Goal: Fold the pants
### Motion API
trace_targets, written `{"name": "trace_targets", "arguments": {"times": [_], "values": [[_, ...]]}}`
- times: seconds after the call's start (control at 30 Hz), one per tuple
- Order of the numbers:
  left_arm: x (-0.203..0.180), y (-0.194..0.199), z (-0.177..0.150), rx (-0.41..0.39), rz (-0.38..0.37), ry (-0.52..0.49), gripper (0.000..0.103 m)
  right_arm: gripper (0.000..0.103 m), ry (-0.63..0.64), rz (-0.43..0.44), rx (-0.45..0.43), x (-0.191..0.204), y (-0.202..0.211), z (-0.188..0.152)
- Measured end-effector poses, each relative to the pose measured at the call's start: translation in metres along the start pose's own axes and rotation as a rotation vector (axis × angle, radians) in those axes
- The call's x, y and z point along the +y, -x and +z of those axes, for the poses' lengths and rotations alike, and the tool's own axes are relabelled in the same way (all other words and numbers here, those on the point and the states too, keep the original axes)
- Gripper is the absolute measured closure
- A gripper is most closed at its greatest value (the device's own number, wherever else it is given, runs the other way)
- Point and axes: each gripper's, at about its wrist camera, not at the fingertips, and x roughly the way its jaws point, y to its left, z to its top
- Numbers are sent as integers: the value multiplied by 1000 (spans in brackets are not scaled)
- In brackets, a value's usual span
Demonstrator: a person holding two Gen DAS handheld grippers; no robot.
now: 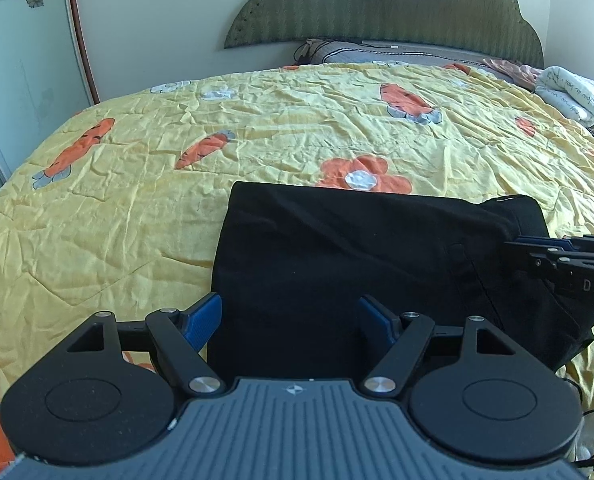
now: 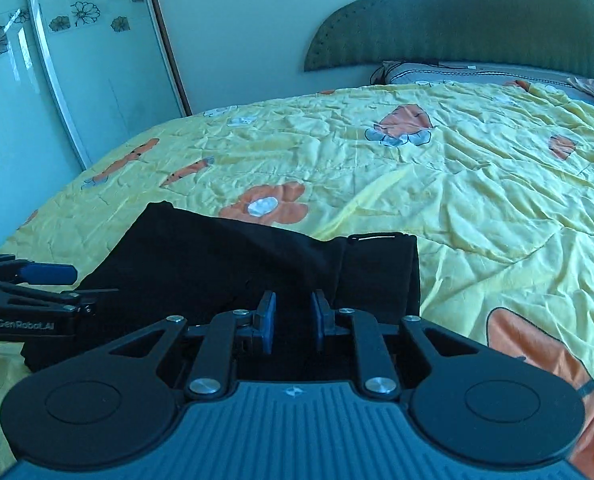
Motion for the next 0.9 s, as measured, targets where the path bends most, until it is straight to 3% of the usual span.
{"name": "trace_targets", "arguments": {"times": [0.17, 0.33, 0.43, 0.5, 0.53, 0.57, 0.6, 0.67, 0.9], "values": [[1, 3, 2, -6, -2, 1, 25, 84, -11, -6, -45, 4, 13, 7], [-1, 1, 1, 4, -3, -1, 24, 85, 5, -20, -2, 2, 2, 1], [0, 3, 0, 3, 0, -14, 24, 84, -48, 2, -26, -3, 9, 1], [5, 8, 2, -24, -3, -34, 23, 76, -63, 11, -56, -7, 22, 3], [11, 10, 4, -39, -7, -40, 22, 59, -69, 11, -64, -10, 27, 3], [19, 11, 6, -53, -18, -36, 20, 33, -77, 11, -66, -16, 32, 4], [30, 11, 8, -64, -39, -25, 17, 24, -83, 16, -67, -23, 36, 2], [51, 7, 11, -60, -110, -2, 11, 23, -113, 36, -44, -38, 41, -1], [93, -29, 10, 77, -339, 25, 11, 23, -289, 245, 63, -82, 30, -15]]}}
